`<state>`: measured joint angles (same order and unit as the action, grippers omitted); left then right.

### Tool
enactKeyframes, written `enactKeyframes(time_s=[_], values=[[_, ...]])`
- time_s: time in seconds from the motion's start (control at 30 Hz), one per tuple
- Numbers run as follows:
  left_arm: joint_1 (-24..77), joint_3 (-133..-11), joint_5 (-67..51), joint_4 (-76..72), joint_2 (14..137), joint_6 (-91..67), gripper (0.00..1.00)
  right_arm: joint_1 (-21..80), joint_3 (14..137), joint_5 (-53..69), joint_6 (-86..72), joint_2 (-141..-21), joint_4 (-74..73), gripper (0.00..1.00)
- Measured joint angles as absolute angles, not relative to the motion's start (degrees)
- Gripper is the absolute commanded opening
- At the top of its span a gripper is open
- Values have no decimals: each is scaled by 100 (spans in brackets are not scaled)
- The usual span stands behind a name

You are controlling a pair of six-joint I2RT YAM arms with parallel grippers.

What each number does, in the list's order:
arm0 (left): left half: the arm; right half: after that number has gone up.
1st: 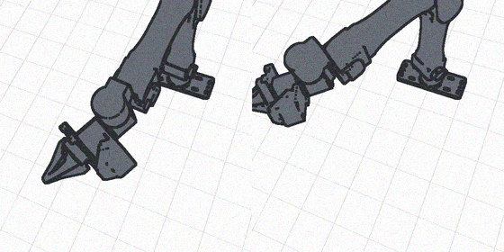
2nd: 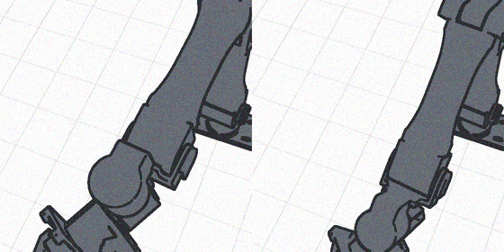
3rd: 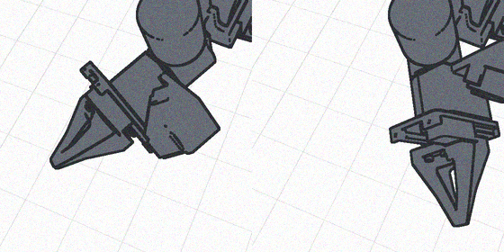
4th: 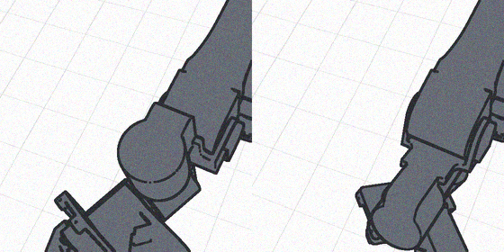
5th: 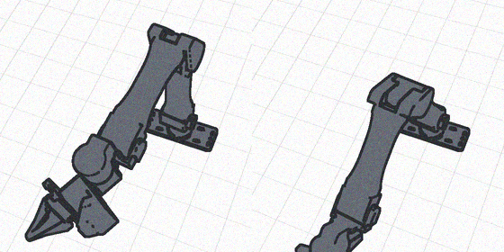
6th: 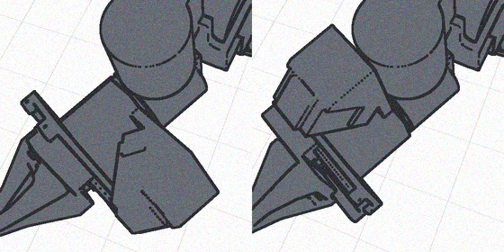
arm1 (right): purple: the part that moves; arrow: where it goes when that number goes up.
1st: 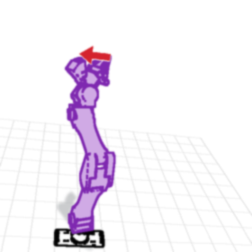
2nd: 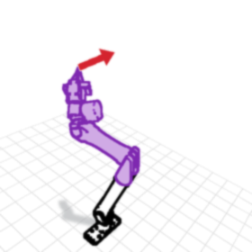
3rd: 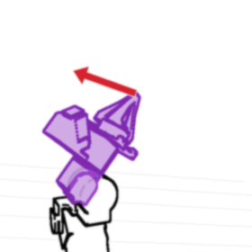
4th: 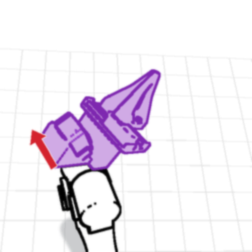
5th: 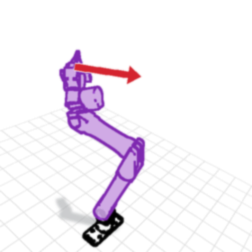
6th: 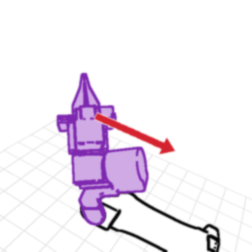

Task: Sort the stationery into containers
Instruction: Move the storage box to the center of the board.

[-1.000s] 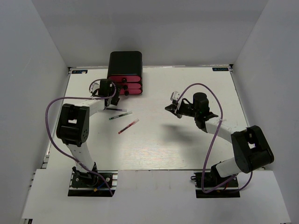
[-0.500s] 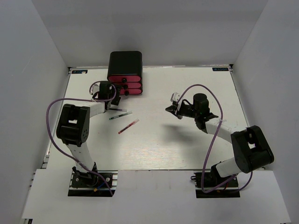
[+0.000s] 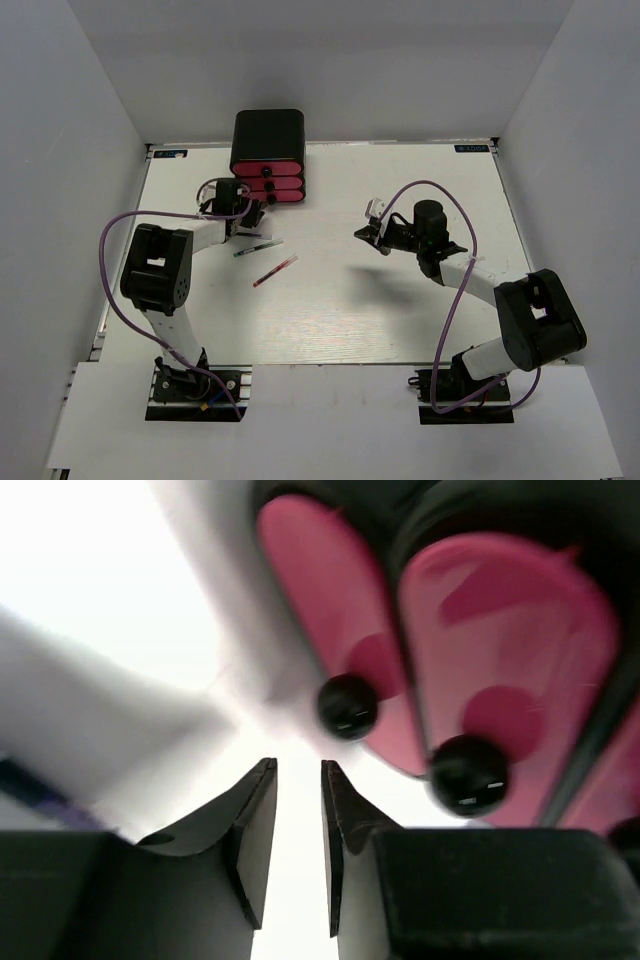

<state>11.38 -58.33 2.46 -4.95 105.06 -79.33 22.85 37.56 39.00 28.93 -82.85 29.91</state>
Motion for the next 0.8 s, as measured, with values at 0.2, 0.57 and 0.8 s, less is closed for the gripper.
enactKeyframes(time_s=[0.2,0.57,0.8], values=[[1149,-5697,198,-226,10475,-7699,42,2283,3754,3898,2893,-8285,2993,6],[1170,-5861,78,-567,10818,-7824,58,2272,3671,3896,2897,-8285,3006,6],[1186,-6173,43,-733,11157,-7863,54,2224,3621,3894,2897,-8285,3011,6]])
